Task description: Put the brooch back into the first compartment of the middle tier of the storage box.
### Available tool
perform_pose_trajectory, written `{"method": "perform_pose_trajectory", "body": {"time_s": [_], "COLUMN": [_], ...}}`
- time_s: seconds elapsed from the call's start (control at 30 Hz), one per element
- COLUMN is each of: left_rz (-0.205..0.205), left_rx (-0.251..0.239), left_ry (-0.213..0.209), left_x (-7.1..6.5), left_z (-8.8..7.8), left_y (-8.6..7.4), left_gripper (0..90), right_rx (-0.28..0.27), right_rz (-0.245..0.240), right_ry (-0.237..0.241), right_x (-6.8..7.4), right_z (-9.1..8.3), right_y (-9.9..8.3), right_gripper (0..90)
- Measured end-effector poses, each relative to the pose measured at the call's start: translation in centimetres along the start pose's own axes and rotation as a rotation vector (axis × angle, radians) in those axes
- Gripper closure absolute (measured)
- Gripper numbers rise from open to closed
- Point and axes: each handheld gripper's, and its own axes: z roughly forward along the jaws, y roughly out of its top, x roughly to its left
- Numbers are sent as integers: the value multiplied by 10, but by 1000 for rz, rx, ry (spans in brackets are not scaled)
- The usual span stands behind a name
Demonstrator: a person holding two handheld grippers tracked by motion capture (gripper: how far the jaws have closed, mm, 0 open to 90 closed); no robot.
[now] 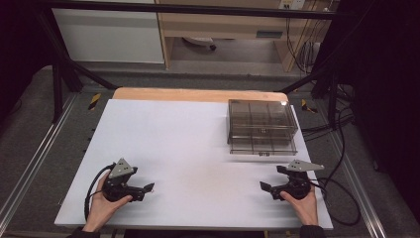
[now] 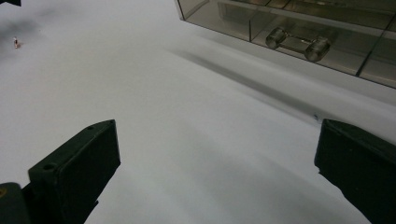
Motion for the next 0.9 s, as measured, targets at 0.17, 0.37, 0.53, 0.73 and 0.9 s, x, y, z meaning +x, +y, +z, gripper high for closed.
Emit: {"method": "perform_pose_trajectory", "body": {"time_s": [0.17, 0.37, 0.53, 0.73, 0.9], "left_rz": [-17, -26, -24, -33, -48], "left_rx": [2, 26, 51, 66, 71], "left_ry": [-3, -33, -47, -66, -81], "left_x": [0, -4, -7, -9, -10], "left_z": [-1, 1, 3, 4, 6], "left_y": [-1, -4, -7, -10, -11], "left_gripper": [205, 315, 396, 481, 576], "right_rx": [6, 11, 17, 17, 16], "right_rz": [-3, -1, -9, -4, -5], "right_ry": [0, 1, 1, 2, 0], "right_x": [0, 0, 0, 0, 0], "right_z": [1, 1, 2, 1, 1], "right_y": [0, 0, 0, 0, 0], "right_gripper": [5, 6, 5, 5, 5]}}
